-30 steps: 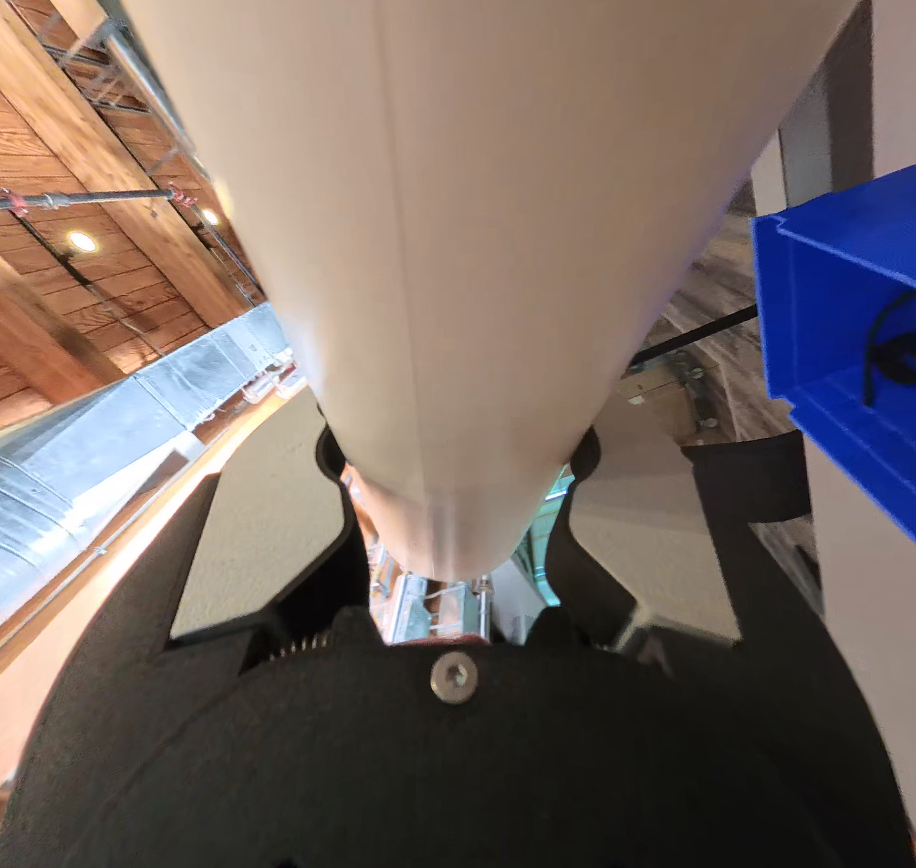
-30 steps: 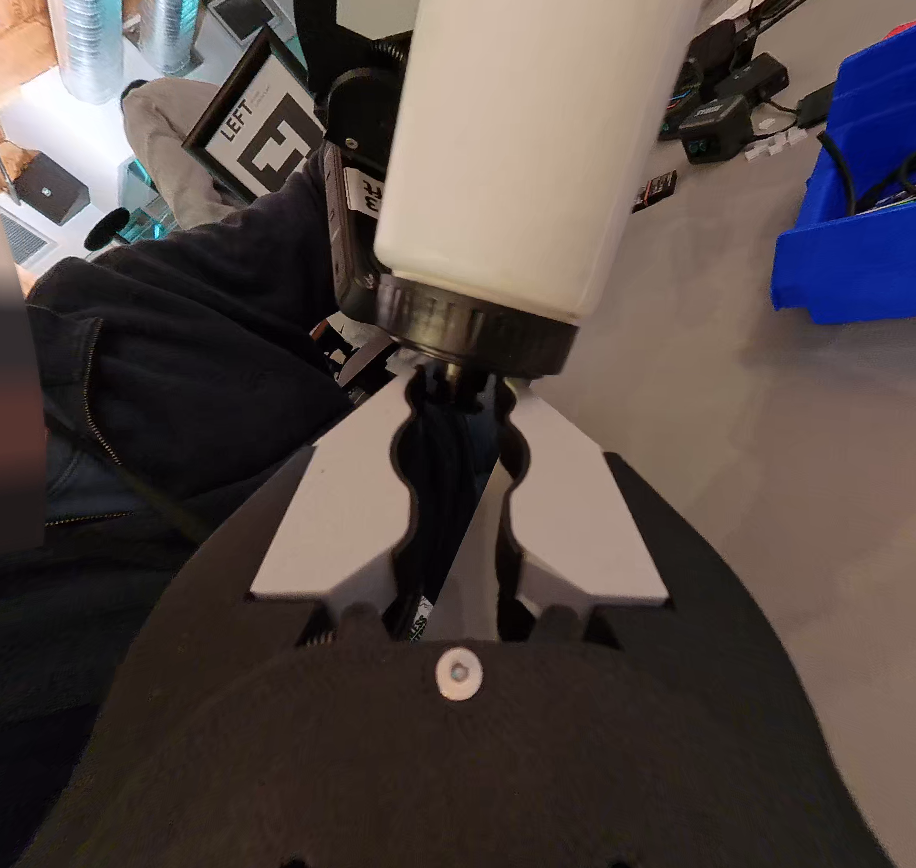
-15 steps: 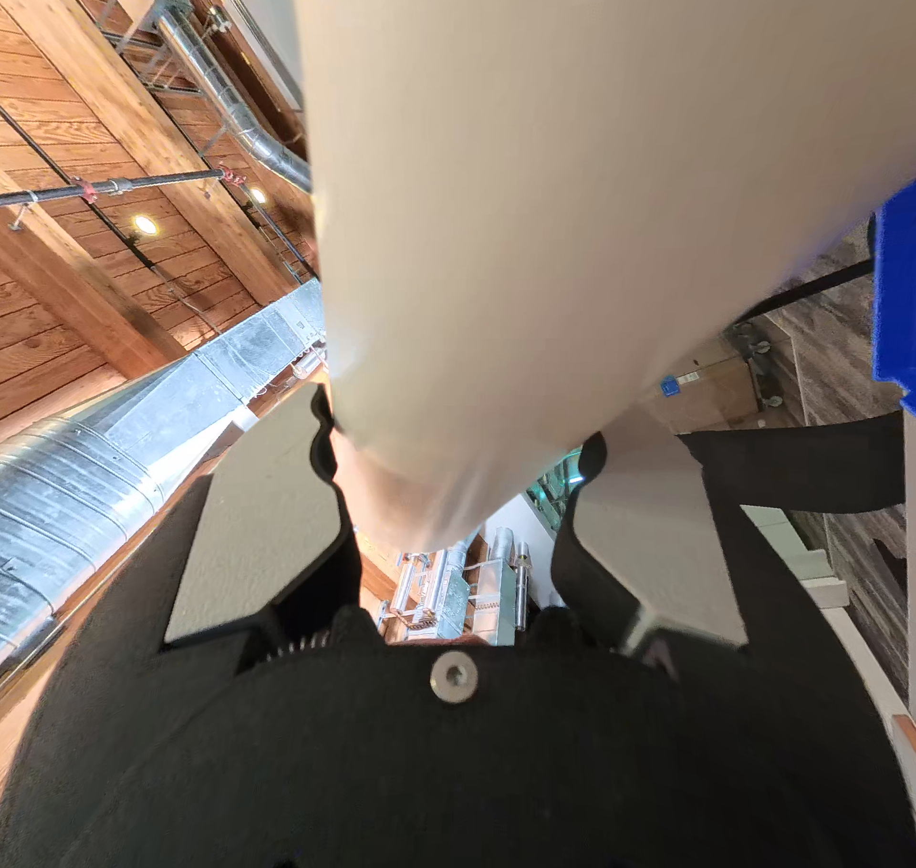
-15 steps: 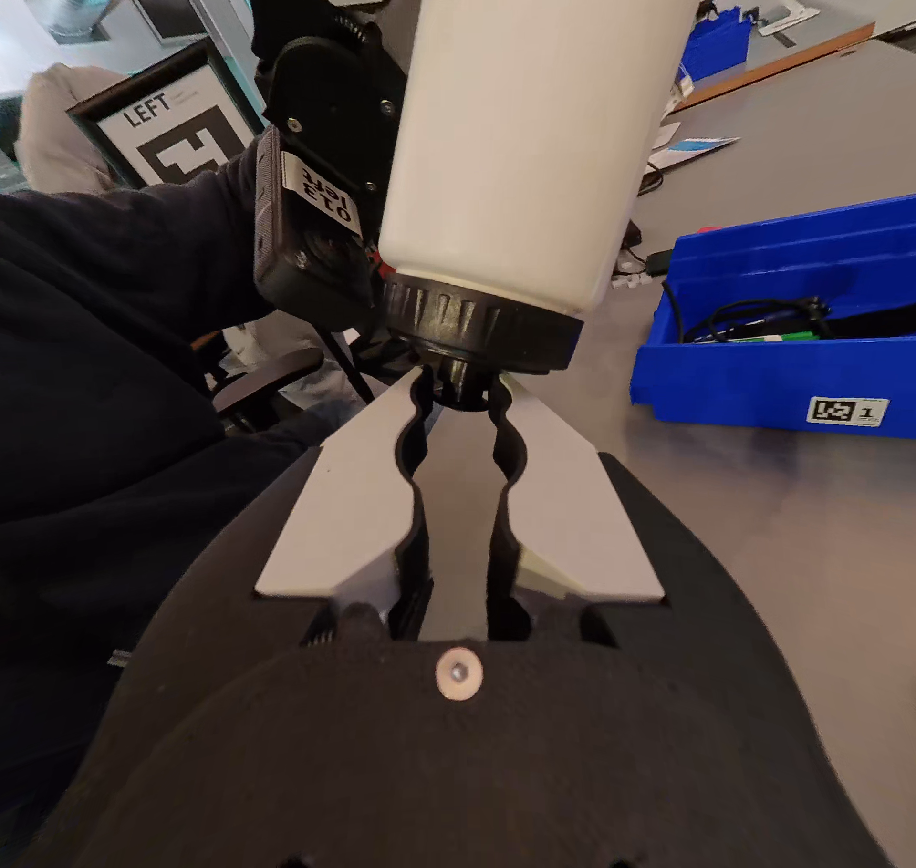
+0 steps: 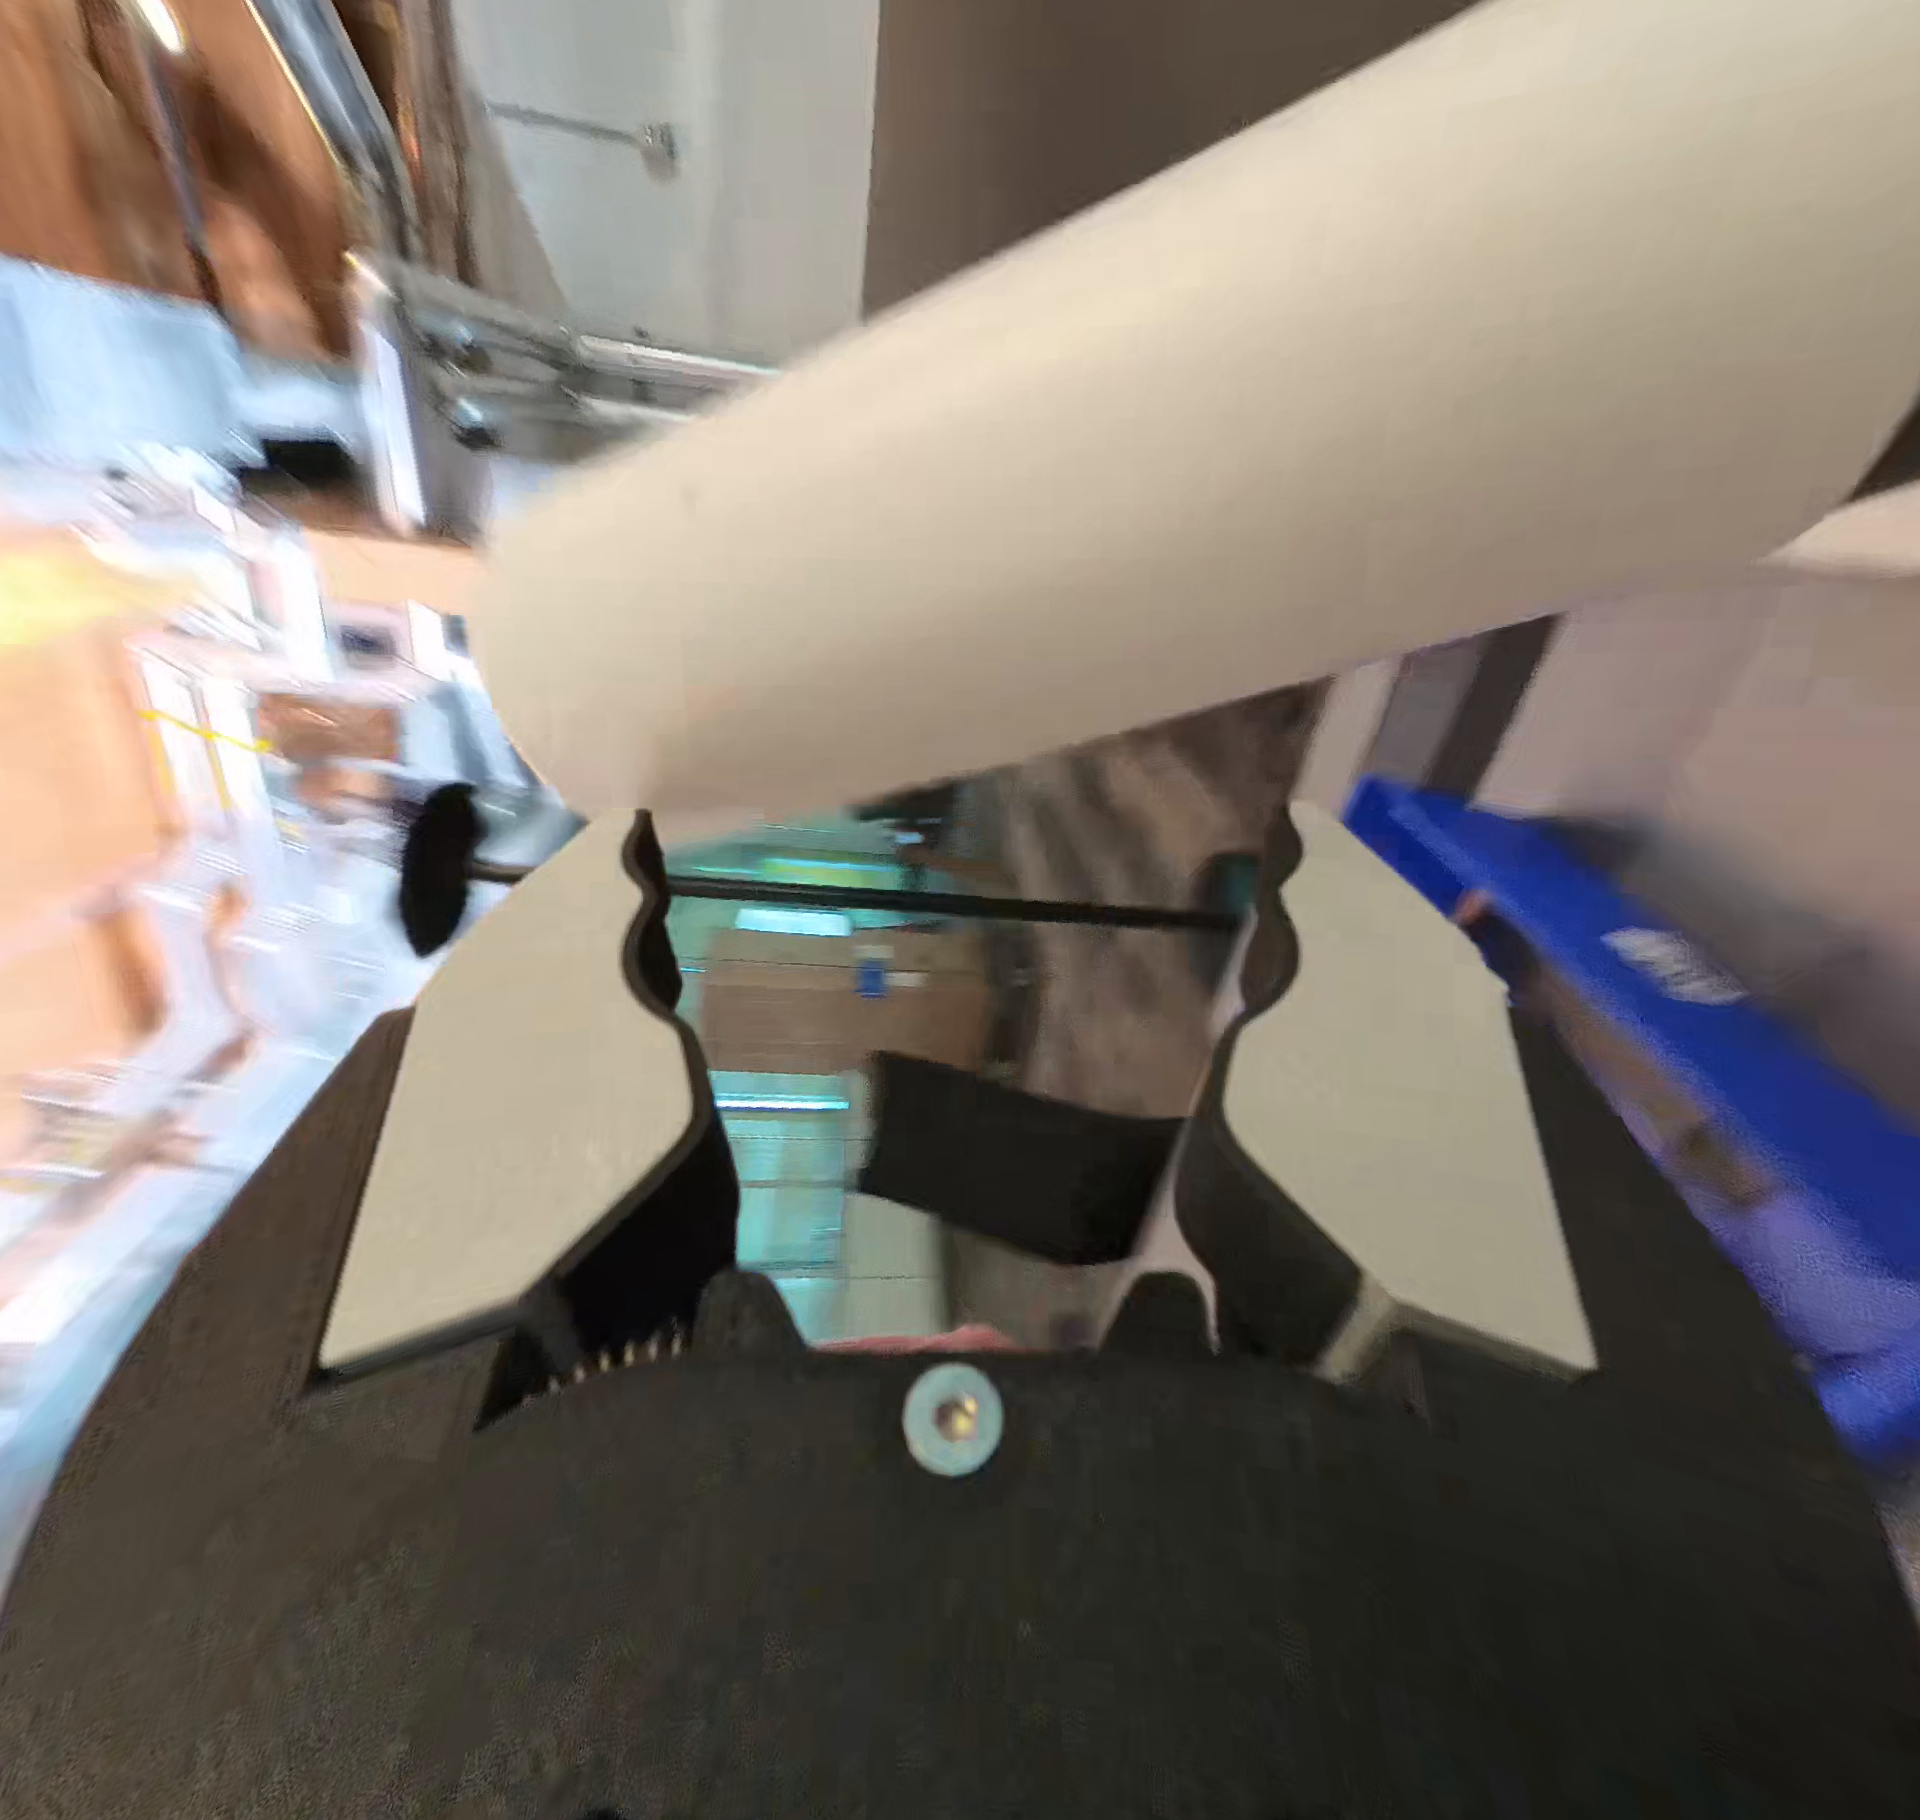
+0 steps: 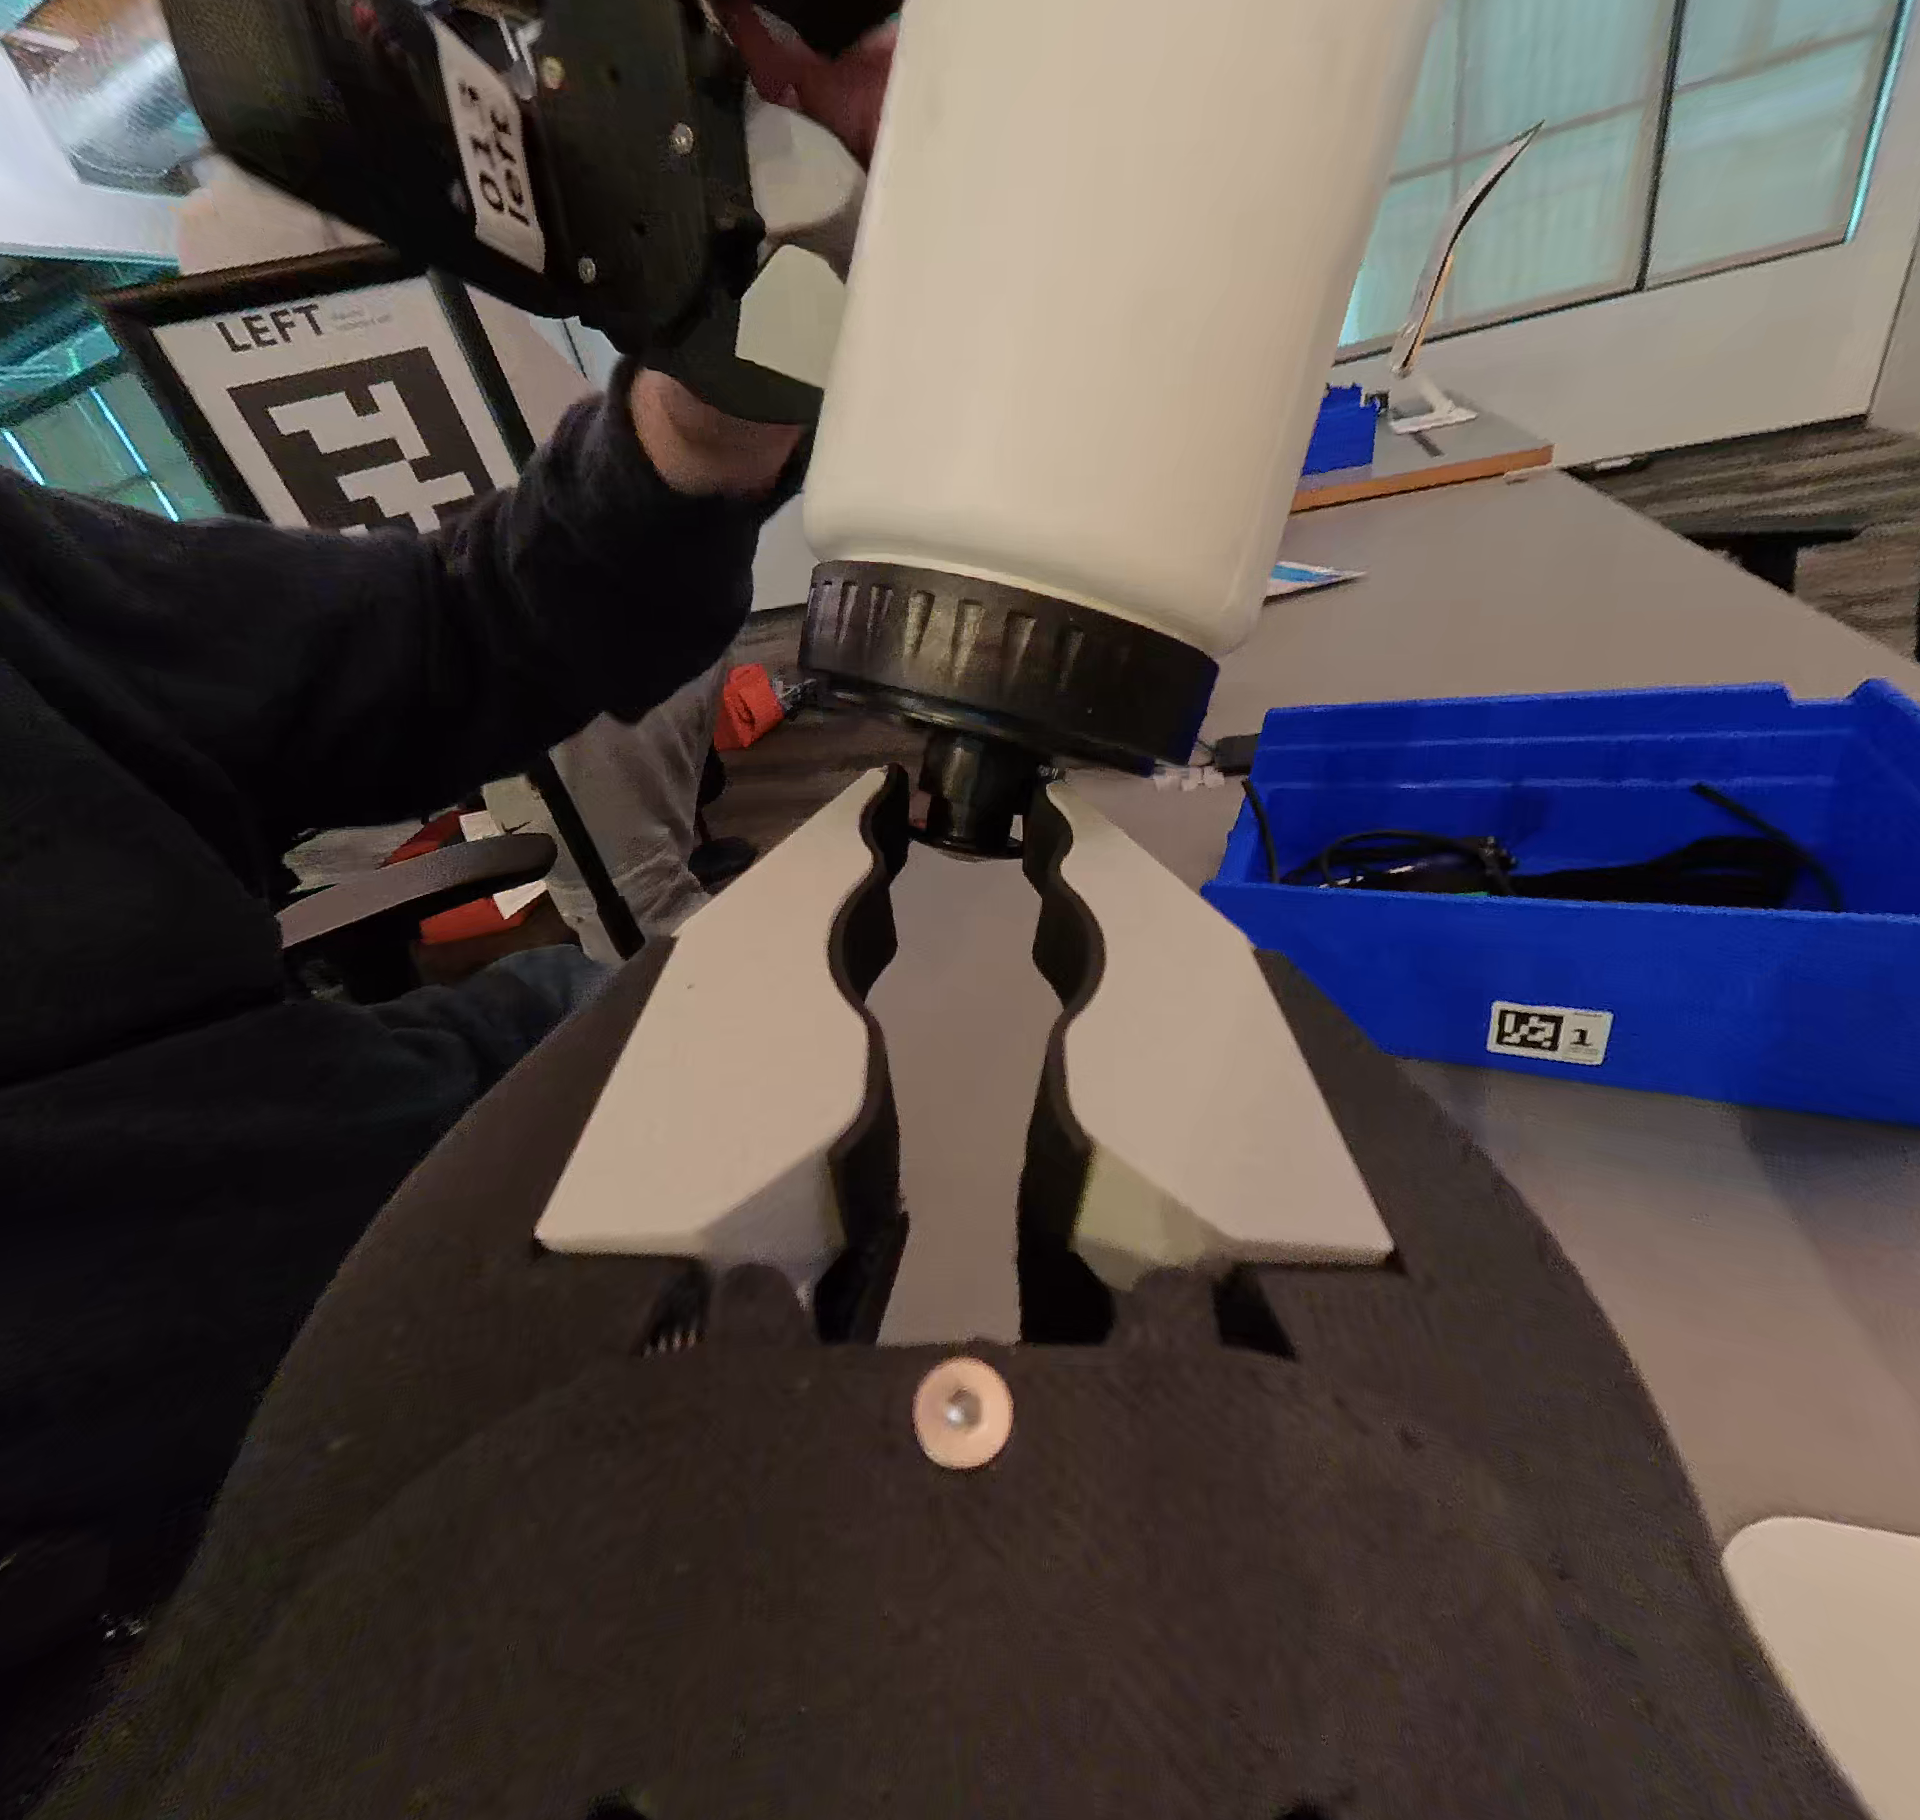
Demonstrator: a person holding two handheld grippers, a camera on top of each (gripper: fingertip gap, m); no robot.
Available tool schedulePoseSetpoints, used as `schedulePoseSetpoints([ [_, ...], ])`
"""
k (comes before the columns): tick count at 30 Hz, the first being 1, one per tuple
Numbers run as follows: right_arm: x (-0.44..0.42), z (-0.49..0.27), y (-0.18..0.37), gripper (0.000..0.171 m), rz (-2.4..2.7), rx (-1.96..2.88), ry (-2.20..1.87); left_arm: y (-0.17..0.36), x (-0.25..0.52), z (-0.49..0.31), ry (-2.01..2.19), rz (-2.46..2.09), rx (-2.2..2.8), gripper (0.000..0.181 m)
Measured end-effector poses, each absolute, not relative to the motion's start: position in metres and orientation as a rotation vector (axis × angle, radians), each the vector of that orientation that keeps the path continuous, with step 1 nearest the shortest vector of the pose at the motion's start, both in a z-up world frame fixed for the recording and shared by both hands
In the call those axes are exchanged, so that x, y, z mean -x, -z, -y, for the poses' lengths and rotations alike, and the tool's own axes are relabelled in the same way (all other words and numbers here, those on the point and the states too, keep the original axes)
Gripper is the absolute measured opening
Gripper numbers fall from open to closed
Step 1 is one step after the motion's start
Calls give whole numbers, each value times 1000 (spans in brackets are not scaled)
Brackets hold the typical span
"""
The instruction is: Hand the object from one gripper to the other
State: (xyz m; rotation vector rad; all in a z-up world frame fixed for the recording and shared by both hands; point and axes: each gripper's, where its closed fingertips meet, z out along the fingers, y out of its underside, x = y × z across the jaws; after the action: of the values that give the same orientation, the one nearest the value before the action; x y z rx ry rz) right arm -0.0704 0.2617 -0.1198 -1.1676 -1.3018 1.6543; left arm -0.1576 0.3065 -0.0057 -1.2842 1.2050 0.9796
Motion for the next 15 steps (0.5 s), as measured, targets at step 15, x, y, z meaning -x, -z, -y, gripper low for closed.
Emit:
schedulePoseSetpoints([
  [15,107,-240,135,20,1311,1016,-1447,79,71,-277,789,-729,1642,123],
])
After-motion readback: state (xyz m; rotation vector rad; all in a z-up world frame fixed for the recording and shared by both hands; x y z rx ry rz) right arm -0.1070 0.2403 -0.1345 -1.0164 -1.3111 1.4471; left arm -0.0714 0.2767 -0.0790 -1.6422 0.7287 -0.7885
